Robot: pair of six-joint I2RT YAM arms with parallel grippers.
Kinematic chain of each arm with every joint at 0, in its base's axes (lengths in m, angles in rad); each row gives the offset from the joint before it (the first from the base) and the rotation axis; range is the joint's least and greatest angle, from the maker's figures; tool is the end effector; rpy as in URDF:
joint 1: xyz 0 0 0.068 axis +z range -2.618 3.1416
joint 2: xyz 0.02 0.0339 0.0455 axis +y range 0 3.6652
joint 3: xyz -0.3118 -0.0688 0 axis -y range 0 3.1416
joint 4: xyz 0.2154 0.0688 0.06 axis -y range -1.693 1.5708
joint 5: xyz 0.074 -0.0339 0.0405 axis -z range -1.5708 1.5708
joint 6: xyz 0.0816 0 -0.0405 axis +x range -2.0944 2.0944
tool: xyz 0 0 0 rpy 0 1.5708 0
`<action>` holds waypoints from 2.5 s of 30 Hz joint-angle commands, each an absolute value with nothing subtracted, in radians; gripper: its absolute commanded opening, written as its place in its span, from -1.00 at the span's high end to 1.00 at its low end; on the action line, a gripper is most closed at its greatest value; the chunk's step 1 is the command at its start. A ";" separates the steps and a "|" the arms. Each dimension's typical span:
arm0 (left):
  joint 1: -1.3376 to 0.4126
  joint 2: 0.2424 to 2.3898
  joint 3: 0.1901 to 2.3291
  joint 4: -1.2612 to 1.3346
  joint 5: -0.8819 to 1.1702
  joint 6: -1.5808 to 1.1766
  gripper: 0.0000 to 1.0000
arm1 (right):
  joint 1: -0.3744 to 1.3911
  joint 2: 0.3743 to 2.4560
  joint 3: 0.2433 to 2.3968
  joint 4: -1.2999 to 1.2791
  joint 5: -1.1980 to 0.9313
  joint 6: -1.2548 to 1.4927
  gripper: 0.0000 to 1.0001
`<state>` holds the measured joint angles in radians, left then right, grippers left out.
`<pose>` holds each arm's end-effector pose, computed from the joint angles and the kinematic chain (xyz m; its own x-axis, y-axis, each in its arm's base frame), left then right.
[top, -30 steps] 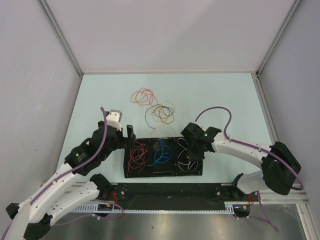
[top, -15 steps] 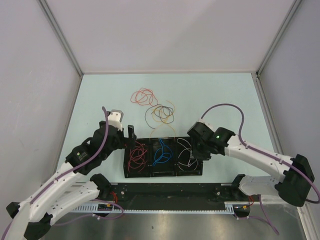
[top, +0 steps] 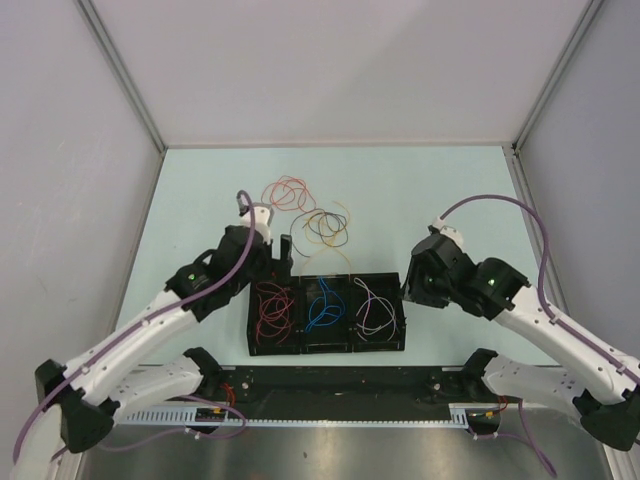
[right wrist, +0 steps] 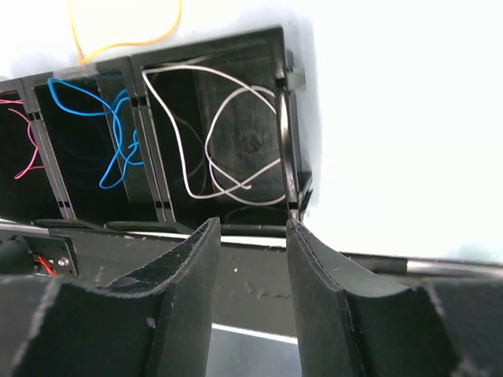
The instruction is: Untangle the cables
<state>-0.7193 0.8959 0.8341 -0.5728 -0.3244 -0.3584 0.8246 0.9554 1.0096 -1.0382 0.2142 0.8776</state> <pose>0.1418 -0.0896 0.3138 -0.5690 0.0564 -0.8204 0.2475 0.9631 -0.1055 0.1057 0.0888 0.3117 -0.8517 0.1860 -0.4900 0.0274 0.9494 0.3128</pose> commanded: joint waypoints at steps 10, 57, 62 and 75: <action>-0.709 1.368 1.115 -0.376 -0.310 -0.324 -0.96 | 0.733 0.971 1.035 -0.893 0.245 0.661 0.14; -0.646 1.373 1.693 -0.382 -0.120 -0.210 0.99 | 0.581 0.986 0.927 -0.729 0.017 0.583 0.35; -0.646 1.296 1.502 -0.353 -0.032 -0.261 1.00 | 0.581 0.945 0.927 -0.749 0.011 0.600 0.33; -0.653 1.152 1.267 -0.328 0.041 -0.290 0.99 | 0.581 0.787 0.936 -0.664 -0.113 0.617 -0.26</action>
<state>-0.6487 1.2324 1.2446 -0.3836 0.0135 -0.2710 0.5846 0.8116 0.9291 -0.7372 -0.0418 0.6006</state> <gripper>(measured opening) 0.008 0.586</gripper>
